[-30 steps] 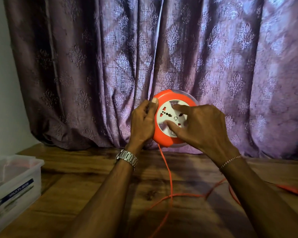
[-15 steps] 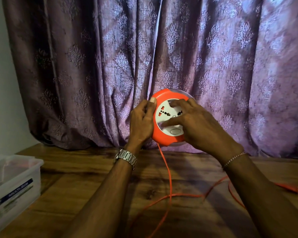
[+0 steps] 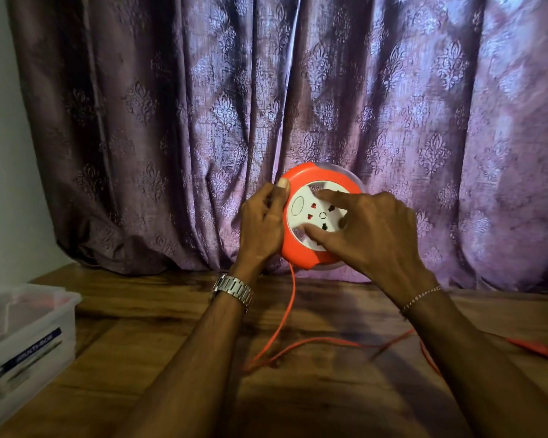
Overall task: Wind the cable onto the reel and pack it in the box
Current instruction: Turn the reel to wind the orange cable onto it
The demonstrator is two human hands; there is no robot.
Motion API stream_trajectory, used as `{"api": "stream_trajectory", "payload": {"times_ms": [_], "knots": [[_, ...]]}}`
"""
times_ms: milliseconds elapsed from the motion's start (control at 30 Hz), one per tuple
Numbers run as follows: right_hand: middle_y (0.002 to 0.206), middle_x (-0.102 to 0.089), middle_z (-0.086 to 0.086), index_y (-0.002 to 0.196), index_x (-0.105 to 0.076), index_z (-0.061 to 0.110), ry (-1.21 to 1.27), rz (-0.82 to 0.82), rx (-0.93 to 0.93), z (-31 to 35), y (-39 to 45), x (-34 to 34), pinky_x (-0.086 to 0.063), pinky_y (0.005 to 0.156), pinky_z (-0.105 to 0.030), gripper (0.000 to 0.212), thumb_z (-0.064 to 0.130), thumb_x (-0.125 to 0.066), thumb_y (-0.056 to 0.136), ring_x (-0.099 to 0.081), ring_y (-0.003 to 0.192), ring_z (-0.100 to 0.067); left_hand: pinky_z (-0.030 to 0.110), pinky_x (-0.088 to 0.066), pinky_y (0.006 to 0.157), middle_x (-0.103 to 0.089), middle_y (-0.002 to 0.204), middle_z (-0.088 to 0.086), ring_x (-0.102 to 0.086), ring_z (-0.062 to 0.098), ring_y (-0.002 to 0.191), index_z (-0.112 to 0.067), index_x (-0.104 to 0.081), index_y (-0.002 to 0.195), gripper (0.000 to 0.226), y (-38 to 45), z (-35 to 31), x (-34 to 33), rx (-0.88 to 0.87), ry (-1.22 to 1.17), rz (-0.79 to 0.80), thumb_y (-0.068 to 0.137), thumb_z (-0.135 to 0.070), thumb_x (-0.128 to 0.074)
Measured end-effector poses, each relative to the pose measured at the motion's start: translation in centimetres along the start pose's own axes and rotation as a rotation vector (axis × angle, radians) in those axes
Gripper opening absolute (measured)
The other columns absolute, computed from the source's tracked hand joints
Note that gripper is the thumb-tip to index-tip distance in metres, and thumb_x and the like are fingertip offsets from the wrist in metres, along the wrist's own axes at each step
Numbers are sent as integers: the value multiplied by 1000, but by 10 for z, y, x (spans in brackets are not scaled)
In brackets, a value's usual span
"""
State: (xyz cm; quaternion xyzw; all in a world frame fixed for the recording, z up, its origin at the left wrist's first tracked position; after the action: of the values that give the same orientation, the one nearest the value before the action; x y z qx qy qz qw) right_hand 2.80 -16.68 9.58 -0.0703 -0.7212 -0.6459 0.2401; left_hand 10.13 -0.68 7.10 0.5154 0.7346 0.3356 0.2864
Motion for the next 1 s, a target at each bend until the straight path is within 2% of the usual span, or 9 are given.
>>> {"api": "stream_trajectory", "payload": {"times_ms": [167, 267, 333, 433, 533, 633, 767, 867, 1000], "knots": [[73, -72, 1, 121, -61, 44, -67, -17, 66, -4, 2, 3, -40, 56, -29, 70, 83, -43, 66, -66, 77, -28, 46, -40, 58, -54, 61, 1, -45, 16, 61, -22, -49, 65, 42, -2, 1, -1, 8, -39, 12, 96, -51, -51], [82, -69, -1, 109, -70, 29, 14, -56, 216, -3, 4, 8, -39, 60, -31, 43, 57, -64, 78, -58, 84, -28, 41, -36, 57, -50, 58, -6, -41, 13, 59, -24, -49, 64, 43, -1, 1, 0, -2, -27, 2, 96, -53, -50], [97, -67, -3, 100, -73, 23, 97, -20, 338, -4, 7, 11, -46, 68, -39, 20, 30, -64, 85, -54, 91, -30, 44, -36, 58, -48, 59, -8, -40, 13, 59, -23, -47, 64, 44, 0, 0, 1, -1, -36, -4, 95, -54, -50], [128, -59, -5, 96, -74, 31, 119, 179, 410, -3, 8, 14, -45, 89, -44, 39, 19, -43, 77, -49, 109, -32, 52, -41, 60, -51, 63, 3, -43, 16, 64, -13, -50, 70, 50, 0, 0, 2, 2, -76, 2, 92, -57, -50], [140, -49, -5, 106, -71, 40, 74, 316, 383, -2, 6, 15, -40, 96, -42, 41, 28, -50, 73, -43, 121, -33, 59, -44, 64, -54, 67, 12, -46, 20, 67, -2, -52, 75, 59, 0, 1, 2, -1, -73, 11, 92, -59, -49], [134, -52, -3, 109, -68, 47, -14, 306, 374, -1, 6, 15, -41, 86, -42, 48, 41, -37, 72, -46, 115, -32, 56, -44, 63, -53, 66, 9, -45, 18, 66, -4, -51, 73, 56, -1, 0, 1, 3, -47, 18, 94, -56, -50], [121, -55, -2, 113, -63, 53, -97, 210, 319, -3, 3, 10, -38, 75, -38, 43, 39, -51, 74, -49, 105, -28, 44, -39, 62, -50, 63, -3, -43, 15, 65, -20, -46, 66, 41, -1, -2, 1, 12, -45, 17, 98, -45, -52], [108, -58, -5, 113, -63, 52, -44, 144, 245, -2, 0, 8, -41, 73, -37, 56, 44, -36, 65, -56, 99, -27, 48, -43, 62, -54, 64, 0, -47, 16, 65, -20, -49, 67, 40, -2, -2, 0, 4, -30, 21, 99, -44, -51], [92, -63, -6, 114, -62, 52, -9, 87, 116, 0, -2, 4, -47, 63, -34, 56, 50, -54, 59, -63, 77, -31, 46, -39, 59, -47, 56, -9, -41, 13, 60, -28, -49, 62, 41, -2, -2, -1, -7, 3, 14, 99, -44, -52]]}}
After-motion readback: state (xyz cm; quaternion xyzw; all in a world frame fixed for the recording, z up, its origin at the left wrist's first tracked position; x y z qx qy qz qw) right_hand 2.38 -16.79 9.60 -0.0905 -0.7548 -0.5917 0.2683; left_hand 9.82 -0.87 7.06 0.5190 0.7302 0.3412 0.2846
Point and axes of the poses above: each hand's wrist, its own y-axis towards the middle knuckle, its own x-axis out of the back of the hand, z = x × y, the point moved 1 cm from there along y, towards the middle knuckle
